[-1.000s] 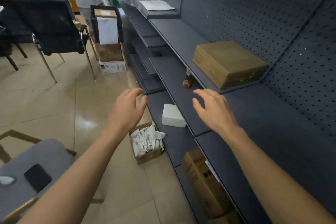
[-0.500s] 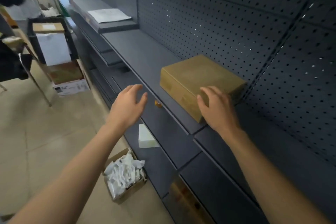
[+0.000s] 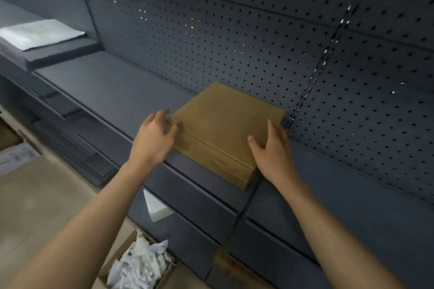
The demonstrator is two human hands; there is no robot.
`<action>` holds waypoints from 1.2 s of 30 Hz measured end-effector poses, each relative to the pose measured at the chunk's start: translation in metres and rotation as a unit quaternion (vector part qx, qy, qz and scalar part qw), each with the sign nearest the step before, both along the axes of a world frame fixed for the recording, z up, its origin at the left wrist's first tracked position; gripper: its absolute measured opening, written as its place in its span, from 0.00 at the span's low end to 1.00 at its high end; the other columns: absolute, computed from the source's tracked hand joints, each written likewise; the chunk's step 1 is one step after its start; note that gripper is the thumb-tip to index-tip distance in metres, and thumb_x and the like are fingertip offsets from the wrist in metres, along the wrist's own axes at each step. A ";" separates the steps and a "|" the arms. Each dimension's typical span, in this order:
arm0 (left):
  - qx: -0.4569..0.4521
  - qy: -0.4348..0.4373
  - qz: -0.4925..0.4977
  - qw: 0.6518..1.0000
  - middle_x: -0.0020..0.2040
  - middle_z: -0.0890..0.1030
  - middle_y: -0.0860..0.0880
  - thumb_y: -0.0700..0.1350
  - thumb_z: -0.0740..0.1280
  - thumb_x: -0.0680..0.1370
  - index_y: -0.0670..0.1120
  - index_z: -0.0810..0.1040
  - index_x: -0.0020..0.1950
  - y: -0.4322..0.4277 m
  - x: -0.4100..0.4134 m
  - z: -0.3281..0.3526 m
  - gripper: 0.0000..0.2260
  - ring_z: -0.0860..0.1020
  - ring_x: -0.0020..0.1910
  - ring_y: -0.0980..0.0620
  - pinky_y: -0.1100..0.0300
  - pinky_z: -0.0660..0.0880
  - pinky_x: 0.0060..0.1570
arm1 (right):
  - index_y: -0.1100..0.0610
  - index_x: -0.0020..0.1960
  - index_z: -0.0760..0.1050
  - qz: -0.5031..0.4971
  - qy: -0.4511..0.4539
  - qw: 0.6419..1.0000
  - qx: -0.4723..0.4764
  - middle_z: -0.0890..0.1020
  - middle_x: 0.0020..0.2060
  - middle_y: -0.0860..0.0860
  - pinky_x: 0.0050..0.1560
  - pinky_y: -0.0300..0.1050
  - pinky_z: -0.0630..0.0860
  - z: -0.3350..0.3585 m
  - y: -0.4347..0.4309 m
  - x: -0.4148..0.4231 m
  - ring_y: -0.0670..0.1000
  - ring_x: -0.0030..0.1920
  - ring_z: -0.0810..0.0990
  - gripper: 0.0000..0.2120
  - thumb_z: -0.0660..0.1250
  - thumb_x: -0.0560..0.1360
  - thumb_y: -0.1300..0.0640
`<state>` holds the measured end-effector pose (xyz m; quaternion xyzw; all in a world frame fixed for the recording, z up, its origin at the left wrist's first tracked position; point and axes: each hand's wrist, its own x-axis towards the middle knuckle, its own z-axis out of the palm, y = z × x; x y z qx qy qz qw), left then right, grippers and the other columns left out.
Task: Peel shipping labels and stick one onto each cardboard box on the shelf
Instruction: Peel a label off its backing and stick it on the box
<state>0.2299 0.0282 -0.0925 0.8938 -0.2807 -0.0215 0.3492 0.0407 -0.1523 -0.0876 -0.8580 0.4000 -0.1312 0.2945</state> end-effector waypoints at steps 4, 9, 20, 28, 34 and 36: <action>-0.020 0.077 -0.031 0.996 0.75 0.68 0.41 0.58 0.60 0.81 0.47 0.63 0.78 -0.020 0.035 0.001 0.28 0.72 0.67 0.41 0.49 0.69 0.64 | 0.53 0.80 0.35 -0.086 -0.068 0.988 0.109 0.44 0.80 0.50 0.78 0.52 0.49 -0.009 0.012 0.004 0.51 0.80 0.45 0.43 0.61 0.80 0.41; -0.008 0.148 -0.089 0.985 0.73 0.70 0.40 0.57 0.62 0.81 0.47 0.61 0.79 -0.038 0.060 -0.005 0.29 0.71 0.68 0.38 0.51 0.69 0.59 | 0.54 0.80 0.38 -0.163 -0.134 0.959 0.188 0.60 0.78 0.49 0.76 0.51 0.60 -0.023 0.026 0.014 0.52 0.76 0.61 0.44 0.63 0.79 0.41; -0.053 0.202 -0.133 0.969 0.51 0.78 0.47 0.51 0.61 0.82 0.44 0.76 0.65 -0.043 0.057 -0.008 0.16 0.75 0.46 0.47 0.56 0.68 0.46 | 0.47 0.68 0.71 -0.225 -0.238 0.923 0.202 0.80 0.56 0.43 0.66 0.48 0.72 -0.028 0.039 0.023 0.48 0.59 0.79 0.16 0.64 0.80 0.50; -0.080 0.178 -0.177 0.965 0.44 0.78 0.51 0.51 0.61 0.82 0.44 0.76 0.60 -0.051 0.006 0.004 0.13 0.74 0.40 0.55 0.58 0.68 0.36 | 0.48 0.68 0.73 -0.262 -0.264 0.913 0.170 0.81 0.57 0.44 0.66 0.49 0.73 -0.015 0.034 -0.032 0.49 0.59 0.79 0.17 0.65 0.79 0.51; -0.086 0.165 -0.224 0.957 0.40 0.77 0.49 0.51 0.61 0.82 0.46 0.74 0.53 -0.073 -0.075 0.012 0.09 0.75 0.37 0.50 0.59 0.71 0.34 | 0.45 0.67 0.73 -0.304 -0.282 0.900 0.132 0.82 0.56 0.41 0.67 0.52 0.73 -0.009 0.026 -0.116 0.48 0.59 0.79 0.17 0.66 0.78 0.50; -0.089 0.157 -0.237 0.954 0.41 0.78 0.48 0.50 0.61 0.82 0.47 0.73 0.52 -0.081 -0.110 0.011 0.08 0.75 0.36 0.52 0.60 0.71 0.35 | 0.45 0.67 0.73 -0.318 -0.286 0.896 0.123 0.82 0.55 0.40 0.67 0.53 0.73 -0.009 0.023 -0.152 0.48 0.58 0.80 0.18 0.66 0.77 0.49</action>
